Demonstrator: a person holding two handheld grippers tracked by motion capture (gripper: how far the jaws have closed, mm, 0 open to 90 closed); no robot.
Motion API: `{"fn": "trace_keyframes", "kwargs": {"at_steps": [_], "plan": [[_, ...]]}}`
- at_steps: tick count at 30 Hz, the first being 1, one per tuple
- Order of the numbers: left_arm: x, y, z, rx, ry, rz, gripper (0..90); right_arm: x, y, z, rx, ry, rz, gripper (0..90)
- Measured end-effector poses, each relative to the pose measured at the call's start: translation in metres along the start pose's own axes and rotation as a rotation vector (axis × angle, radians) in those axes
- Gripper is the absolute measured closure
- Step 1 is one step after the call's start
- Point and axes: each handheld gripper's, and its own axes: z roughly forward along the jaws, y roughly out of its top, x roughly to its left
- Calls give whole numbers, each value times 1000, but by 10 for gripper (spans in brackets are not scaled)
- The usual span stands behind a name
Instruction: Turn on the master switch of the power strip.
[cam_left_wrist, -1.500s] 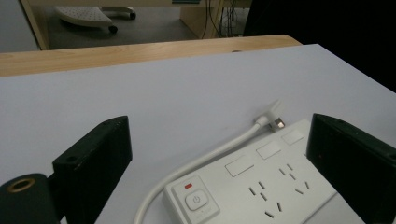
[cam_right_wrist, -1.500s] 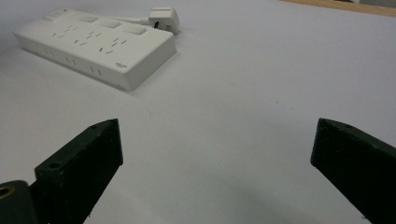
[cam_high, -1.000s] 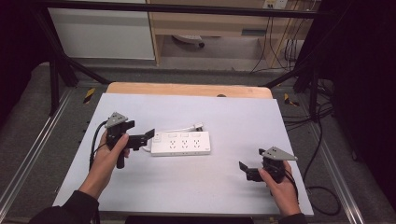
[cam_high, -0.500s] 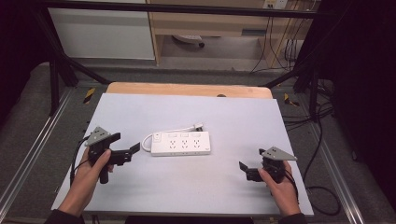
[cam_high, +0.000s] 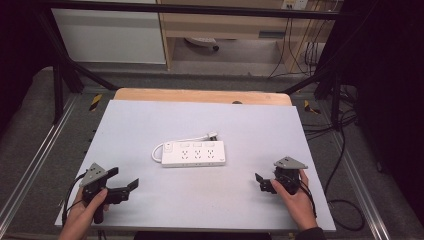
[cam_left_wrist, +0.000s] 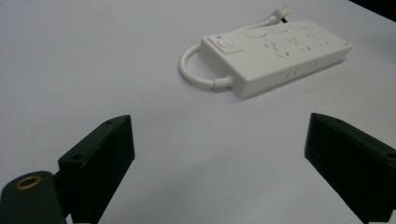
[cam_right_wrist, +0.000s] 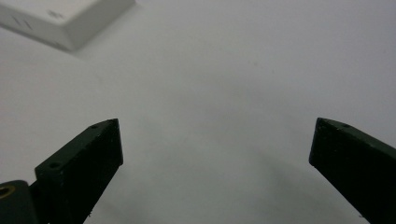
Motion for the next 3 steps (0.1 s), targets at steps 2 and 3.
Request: {"fn": "trace_keyframes", "kwargs": {"at_steps": [2,3], "plan": [[2,-2,2,6,7,-8,85,0,0,9,97,-1,22,12],[3,-1,2,-1,15,-7,89,-2,1,10,109,5,62,6]]}}
